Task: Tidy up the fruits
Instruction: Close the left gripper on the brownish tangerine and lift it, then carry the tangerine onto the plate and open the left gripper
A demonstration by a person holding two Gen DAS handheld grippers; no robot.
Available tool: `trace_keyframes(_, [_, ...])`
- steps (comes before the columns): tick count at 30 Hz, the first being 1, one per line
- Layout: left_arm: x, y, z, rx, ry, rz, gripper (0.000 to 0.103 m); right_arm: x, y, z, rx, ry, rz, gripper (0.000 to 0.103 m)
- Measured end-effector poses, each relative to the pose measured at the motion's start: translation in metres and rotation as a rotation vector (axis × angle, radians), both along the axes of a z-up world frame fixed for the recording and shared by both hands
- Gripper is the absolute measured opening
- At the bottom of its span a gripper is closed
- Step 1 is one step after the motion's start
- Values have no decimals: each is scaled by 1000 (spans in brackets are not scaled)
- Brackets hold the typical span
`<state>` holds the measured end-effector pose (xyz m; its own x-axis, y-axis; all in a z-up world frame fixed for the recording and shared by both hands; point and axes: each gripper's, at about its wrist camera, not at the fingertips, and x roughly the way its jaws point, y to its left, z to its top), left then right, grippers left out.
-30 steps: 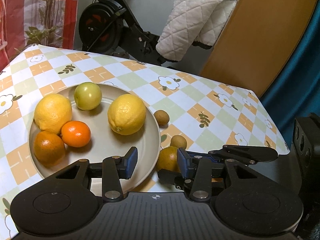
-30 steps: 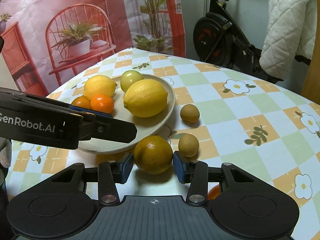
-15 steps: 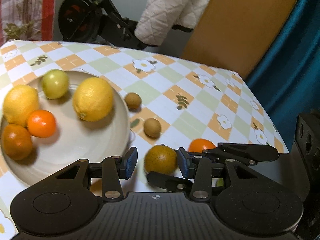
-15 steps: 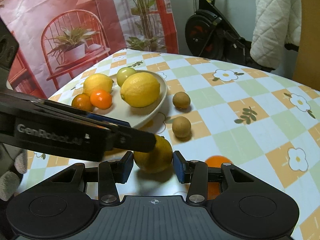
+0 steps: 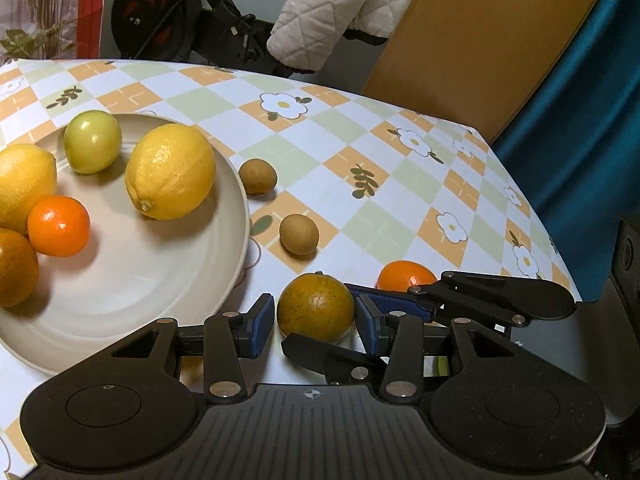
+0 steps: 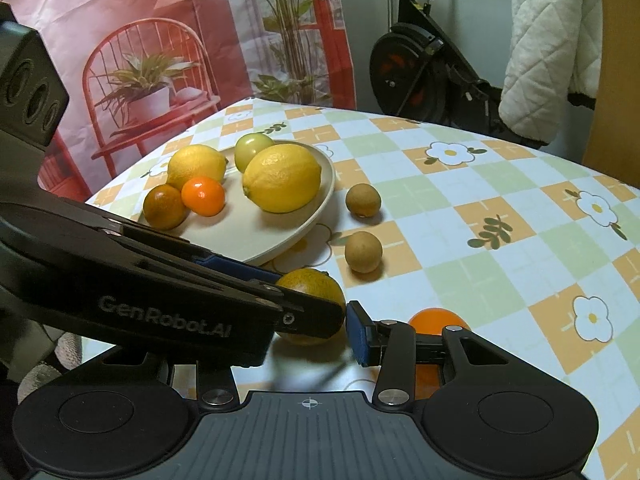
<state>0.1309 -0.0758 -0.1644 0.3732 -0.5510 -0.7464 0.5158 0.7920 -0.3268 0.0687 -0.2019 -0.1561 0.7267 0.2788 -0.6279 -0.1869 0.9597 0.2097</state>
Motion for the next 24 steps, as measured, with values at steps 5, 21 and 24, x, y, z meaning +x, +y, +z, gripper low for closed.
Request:
trace_keyframes(5, [-2,1,2,-7,-13,2,45,-1,2,3,-8,-9,2,40])
trace_keyframes(21, [1,56,28,-74,-68,156,45,22,44,36,-76,-104,130,40])
trace_keyframes(24, [8,72,26,-86,-53,197,45,36,61,37,-102,-103,176,40])
